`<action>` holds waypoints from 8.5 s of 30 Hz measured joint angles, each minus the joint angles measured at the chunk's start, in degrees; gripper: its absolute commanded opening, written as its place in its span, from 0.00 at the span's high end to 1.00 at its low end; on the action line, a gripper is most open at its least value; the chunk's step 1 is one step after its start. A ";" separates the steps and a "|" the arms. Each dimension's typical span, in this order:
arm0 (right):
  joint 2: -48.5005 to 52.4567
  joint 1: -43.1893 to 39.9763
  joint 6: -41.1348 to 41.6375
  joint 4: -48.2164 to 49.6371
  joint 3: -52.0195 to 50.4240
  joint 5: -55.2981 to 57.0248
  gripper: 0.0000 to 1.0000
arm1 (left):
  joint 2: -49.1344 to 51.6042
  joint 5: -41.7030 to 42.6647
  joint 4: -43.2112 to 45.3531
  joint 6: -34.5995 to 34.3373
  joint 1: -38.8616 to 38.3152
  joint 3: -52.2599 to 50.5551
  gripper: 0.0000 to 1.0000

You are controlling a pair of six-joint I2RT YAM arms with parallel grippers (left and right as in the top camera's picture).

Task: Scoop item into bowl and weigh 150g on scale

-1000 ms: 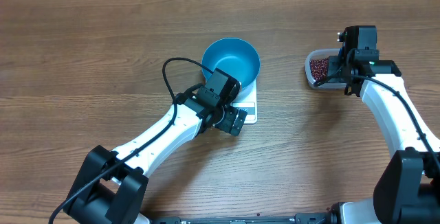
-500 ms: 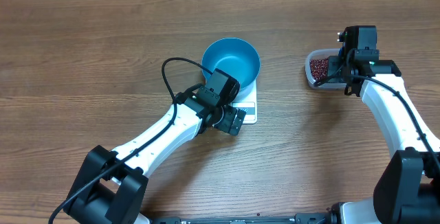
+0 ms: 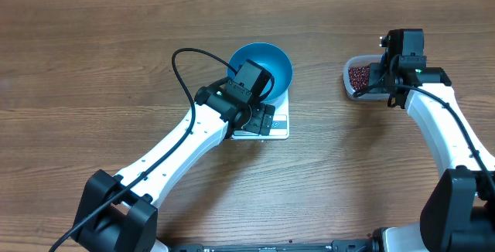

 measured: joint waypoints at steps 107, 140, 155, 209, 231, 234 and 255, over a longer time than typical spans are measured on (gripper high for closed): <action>8.63 0.00 -15.43 -25.16 21.16 -2.49 0.96 | 0.00 3.08 -4.11 -4.04 0.00 0.00 0.00; 17.38 -4.24 -6.29 -28.00 22.64 -21.22 0.96 | 0.00 3.10 -4.11 -4.04 0.00 0.00 0.01; 20.04 -23.69 -7.32 -27.98 22.10 -53.92 0.96 | 0.00 3.23 -4.11 -4.04 0.00 0.00 0.00; 20.04 -16.28 -7.17 -25.92 30.29 -94.44 0.96 | 0.00 3.26 -4.11 -4.04 0.02 0.00 0.00; 20.04 4.96 -4.04 -25.49 34.93 -71.52 0.96 | 0.00 3.26 -4.11 -4.04 0.02 0.00 0.00; 20.04 6.27 -4.13 -23.61 34.93 -70.86 0.96 | 0.00 3.26 -4.09 -4.04 0.00 0.00 0.00; 17.22 9.75 -9.51 -19.54 34.93 -57.94 0.96 | 0.00 3.26 -4.11 -4.04 0.02 0.00 0.00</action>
